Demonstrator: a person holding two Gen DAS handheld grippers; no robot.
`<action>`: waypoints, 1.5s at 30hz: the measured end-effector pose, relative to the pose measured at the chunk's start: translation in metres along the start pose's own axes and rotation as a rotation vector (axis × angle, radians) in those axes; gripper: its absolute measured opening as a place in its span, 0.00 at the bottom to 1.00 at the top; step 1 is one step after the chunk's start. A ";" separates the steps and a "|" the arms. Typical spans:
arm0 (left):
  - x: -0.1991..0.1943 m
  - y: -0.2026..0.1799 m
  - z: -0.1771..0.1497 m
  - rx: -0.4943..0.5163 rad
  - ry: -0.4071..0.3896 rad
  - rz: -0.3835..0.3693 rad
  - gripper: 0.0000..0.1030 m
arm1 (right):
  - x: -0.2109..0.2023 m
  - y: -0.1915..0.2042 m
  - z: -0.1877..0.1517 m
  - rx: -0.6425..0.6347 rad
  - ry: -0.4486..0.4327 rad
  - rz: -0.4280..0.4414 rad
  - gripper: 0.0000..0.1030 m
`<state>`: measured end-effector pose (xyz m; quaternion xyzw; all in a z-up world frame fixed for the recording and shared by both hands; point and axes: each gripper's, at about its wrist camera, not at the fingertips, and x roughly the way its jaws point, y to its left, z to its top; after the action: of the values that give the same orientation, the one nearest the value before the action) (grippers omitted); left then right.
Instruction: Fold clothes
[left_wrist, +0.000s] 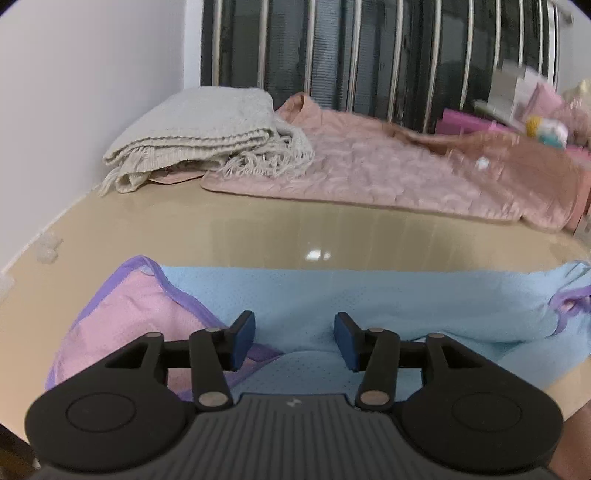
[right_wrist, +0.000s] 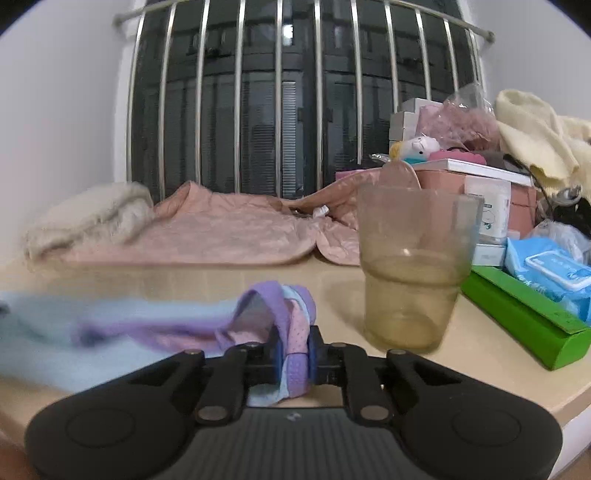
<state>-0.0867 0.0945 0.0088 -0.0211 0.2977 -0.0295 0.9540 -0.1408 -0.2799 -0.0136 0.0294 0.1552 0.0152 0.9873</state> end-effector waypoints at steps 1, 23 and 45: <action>-0.003 0.005 -0.001 -0.022 -0.009 -0.007 0.48 | -0.004 0.007 0.006 0.007 -0.027 0.040 0.12; -0.086 0.096 -0.037 -0.424 -0.188 0.327 0.69 | -0.024 0.159 0.039 -0.147 -0.022 0.578 0.48; -0.095 0.032 -0.018 -0.333 -0.085 -0.077 0.72 | -0.048 0.216 0.026 -1.250 0.105 0.431 0.85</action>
<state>-0.1735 0.1330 0.0464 -0.1916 0.2570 -0.0151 0.9471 -0.1832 -0.0680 0.0393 -0.5192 0.1560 0.3010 0.7845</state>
